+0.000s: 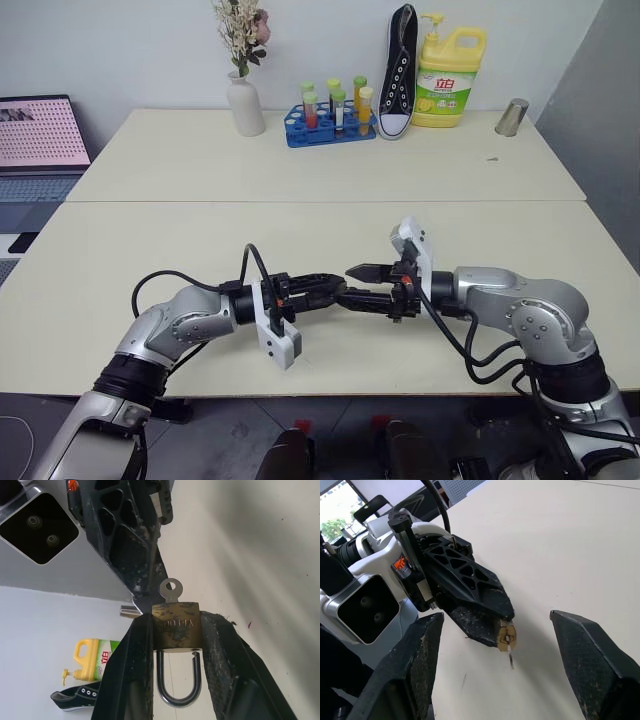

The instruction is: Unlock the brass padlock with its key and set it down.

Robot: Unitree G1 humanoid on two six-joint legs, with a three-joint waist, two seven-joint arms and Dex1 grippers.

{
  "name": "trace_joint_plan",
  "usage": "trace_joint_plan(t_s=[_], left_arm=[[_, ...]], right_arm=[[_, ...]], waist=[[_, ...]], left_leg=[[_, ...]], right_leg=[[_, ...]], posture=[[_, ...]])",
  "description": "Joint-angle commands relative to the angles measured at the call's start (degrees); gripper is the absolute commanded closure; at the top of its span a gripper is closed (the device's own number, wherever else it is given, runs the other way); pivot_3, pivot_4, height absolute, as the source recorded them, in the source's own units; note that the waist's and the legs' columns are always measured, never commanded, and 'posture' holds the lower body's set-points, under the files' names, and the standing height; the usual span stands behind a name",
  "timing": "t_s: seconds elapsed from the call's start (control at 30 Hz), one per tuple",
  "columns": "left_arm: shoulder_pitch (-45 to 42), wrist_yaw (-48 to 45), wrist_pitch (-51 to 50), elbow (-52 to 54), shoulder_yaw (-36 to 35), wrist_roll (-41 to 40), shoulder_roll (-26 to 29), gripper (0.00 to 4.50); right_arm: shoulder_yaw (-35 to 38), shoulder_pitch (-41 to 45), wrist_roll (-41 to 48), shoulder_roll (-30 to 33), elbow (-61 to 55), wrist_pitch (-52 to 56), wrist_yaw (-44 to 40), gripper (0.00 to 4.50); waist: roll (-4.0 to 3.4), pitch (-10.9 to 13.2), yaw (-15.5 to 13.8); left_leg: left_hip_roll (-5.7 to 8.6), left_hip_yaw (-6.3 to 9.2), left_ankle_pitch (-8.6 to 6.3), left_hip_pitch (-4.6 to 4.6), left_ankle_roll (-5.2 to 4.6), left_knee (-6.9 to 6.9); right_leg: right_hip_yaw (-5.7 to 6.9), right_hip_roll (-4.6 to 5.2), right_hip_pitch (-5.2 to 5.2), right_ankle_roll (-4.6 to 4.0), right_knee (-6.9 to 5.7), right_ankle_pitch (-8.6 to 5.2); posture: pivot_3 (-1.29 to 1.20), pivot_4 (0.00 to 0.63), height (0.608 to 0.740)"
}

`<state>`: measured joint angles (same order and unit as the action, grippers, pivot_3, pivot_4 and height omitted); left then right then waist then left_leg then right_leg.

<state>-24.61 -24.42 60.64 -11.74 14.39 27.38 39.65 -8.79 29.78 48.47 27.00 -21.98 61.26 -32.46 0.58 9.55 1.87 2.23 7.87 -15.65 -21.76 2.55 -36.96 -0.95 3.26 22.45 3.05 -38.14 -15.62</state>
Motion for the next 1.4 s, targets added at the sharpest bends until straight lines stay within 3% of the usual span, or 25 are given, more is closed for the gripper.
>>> trace_joint_plan(t_s=[0.03, 0.27, 0.3, 0.37, 0.6, 0.63, 1.0, 1.3, 1.4], left_arm=[[-0.5, 0.6, 0.2, 2.0, 0.0, -1.8, -0.2, 3.54], [-0.2, 0.6, 0.0, 2.7, 0.0, -1.7, -0.3, 3.54], [-0.1, 0.6, -0.1, 2.7, 0.0, -1.8, -0.4, 3.54], [-0.1, 0.6, -0.1, 2.7, 0.0, -1.8, -0.4, 3.54], [0.4, 0.5, -0.2, 2.8, 0.0, -1.8, -0.4, 3.54], [0.4, 0.6, -0.3, 2.8, 0.0, -1.9, -0.5, 3.54], [1.8, -1.5, -2.4, 2.7, 1.3, -5.4, -0.4, 3.54], [6.4, -4.2, -5.4, 10.0, -0.6, -12.4, 2.2, 0.67], [9.5, -5.4, -7.5, 14.0, -1.2, -17.7, 4.1, 0.74]], right_arm=[[-0.4, 0.2, -1.4, -0.6, 0.1, -1.5, -0.8, 0.96], [-0.8, 0.6, -3.3, -1.5, 1.1, -1.7, -1.2, 0.96], [-0.8, 0.6, -3.4, -1.5, 1.1, -1.7, -1.4, 1.13], [-0.8, 0.6, -3.6, -1.5, 1.0, -1.7, -1.6, 1.52], [-0.3, 0.7, -4.6, -2.0, 1.3, -1.8, -2.4, 4.19], [-0.2, 0.7, -4.7, -2.1, 1.3, -1.7, -2.5, 4.40], [-0.2, 0.6, -4.6, -2.3, 1.1, -1.8, -3.1, 4.39], [0.2, 0.5, -5.5, -1.1, 1.7, -2.5, -3.9, 4.39], [0.1, 0.0, -6.8, 0.3, 1.9, -3.5, -4.8, 4.39]], waist=[[0.00, 0.0, 0.0], [0.00, 0.0, 0.0], [0.00, 0.0, 0.0], [0.00, 0.0, 0.0], [0.00, 0.0, 0.0], [0.00, 0.0, 0.0], [0.00, 0.0, 0.0], [0.00, 0.0, 0.1], [-0.01, 0.0, 0.0]], left_leg=[[0.00, 0.00, 0.00, 0.00, 0.00, 0.00], [0.00, 0.00, 0.00, 0.01, 0.00, 0.00], [0.00, 0.00, 0.00, 0.01, 0.00, 0.00], [0.00, 0.00, 0.00, 0.00, 0.00, 0.00], [0.00, 0.00, 0.00, 0.01, 0.00, 0.00], [0.00, 0.00, 0.00, 0.01, 0.00, 0.00], [-0.01, 0.01, 0.00, 0.01, 0.00, 0.00], [-0.01, 0.01, 0.00, 0.01, 0.00, 0.01], [-0.02, 0.00, 0.00, 0.00, 0.00, 0.02]], right_leg=[[0.00, 0.00, 0.00, 0.00, 0.00, 0.00], [0.00, 0.00, 0.00, 0.00, 0.00, 0.00], [0.00, 0.00, 0.00, 0.00, 0.00, 0.00], [-0.01, 0.00, 0.00, 0.00, 0.00, 0.00], [0.00, 0.00, 0.00, 0.00, 0.00, 0.00], [0.00, 0.00, 0.00, 0.00, 0.00, 0.00], [0.00, 0.00, 0.00, 0.00, -0.01, 0.00], [-0.02, 0.00, 0.01, 0.00, 0.00, 0.00], [-0.03, 0.00, 0.02, 0.00, 0.01, 0.00]], posture=[[0.00, 0.150, 0.740], [0.00, 0.150, 0.740], [0.00, 0.150, 0.740], [0.00, 0.150, 0.740], [0.00, 0.150, 0.740], [0.00, 0.150, 0.740], [0.00, 0.150, 0.740], [0.00, 0.150, 0.740], [0.00, 0.150, 0.740]])
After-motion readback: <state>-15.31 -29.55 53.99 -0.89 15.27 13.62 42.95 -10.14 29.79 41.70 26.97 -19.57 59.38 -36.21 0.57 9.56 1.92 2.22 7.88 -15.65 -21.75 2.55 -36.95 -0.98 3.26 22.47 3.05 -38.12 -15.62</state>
